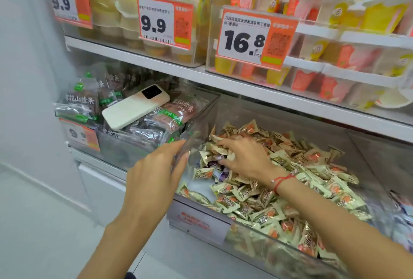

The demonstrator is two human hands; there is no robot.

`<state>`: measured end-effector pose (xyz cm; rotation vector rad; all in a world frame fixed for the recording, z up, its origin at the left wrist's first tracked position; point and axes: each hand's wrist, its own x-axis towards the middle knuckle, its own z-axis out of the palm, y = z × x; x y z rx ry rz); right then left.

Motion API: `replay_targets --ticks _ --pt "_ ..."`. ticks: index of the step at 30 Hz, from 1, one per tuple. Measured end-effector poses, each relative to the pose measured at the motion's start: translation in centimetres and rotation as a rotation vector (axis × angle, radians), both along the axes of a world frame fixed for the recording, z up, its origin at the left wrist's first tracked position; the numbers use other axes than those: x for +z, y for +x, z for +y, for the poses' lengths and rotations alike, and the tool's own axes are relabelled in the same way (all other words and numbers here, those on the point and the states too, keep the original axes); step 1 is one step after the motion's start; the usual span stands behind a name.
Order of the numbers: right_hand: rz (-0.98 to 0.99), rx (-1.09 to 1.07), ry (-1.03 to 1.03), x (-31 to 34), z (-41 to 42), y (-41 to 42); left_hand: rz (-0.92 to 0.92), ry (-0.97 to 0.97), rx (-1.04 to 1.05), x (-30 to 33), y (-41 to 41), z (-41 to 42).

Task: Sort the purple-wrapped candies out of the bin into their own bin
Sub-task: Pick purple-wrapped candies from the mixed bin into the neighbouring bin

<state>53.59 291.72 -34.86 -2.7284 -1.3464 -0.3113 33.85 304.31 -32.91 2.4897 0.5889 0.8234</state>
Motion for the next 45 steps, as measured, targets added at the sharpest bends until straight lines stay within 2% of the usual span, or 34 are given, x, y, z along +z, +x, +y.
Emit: replay_targets --ticks 7,11,13,17,19,22,24,27,30,35,37,39,45 --pt "0.406 -0.026 0.228 3.2 -2.6 -1.8 -0.019 0.027 -0.001 -0.5 0.3 0.2" --pt "0.481 0.131 0.184 3.4 -3.8 -6.0 -0.038 0.039 -0.004 -0.4 0.3 0.0" --pt "0.508 0.134 0.145 3.0 -4.2 -7.3 -0.05 0.031 -0.001 -0.3 0.3 -0.1" --pt "0.421 0.126 0.041 3.2 -5.6 -7.2 -0.044 0.063 0.002 -0.5 0.2 -0.2" --pt "0.487 0.101 0.023 3.8 -6.5 -7.0 -0.072 0.138 0.002 -0.5 0.4 -0.2" --pt "0.639 0.076 0.145 4.4 -7.7 -7.0 -0.245 0.252 -0.11 -0.1 0.8 -1.1" --pt "0.724 0.035 0.265 4.4 -8.2 -7.1 -0.326 0.252 -0.259 0.2 1.0 -2.5" --pt "0.851 -0.015 0.481 4.2 -8.4 -7.7 -0.236 0.097 -0.419 0.0 1.2 -4.5" --pt "1.063 -0.043 0.688 4.6 -8.3 -8.3 -0.15 -0.006 -0.427 -0.5 2.0 -5.6" --pt "1.198 -0.022 0.768 4.8 -8.1 -9.0 -0.243 -0.093 -0.351 0.3 3.1 -6.9" --pt "1.195 -0.078 0.816 4.9 -8.4 -9.0 -0.259 -0.121 -0.337 0.4 3.1 -6.7" --pt "1.092 -0.111 0.783 5.0 -9.5 -8.4 -0.271 -0.177 -0.315 0.4 2.6 -5.8" --pt "0.573 0.043 0.163 5.6 -11.6 -6.2 -0.359 -0.296 -0.192 0.7 1.2 -2.0"
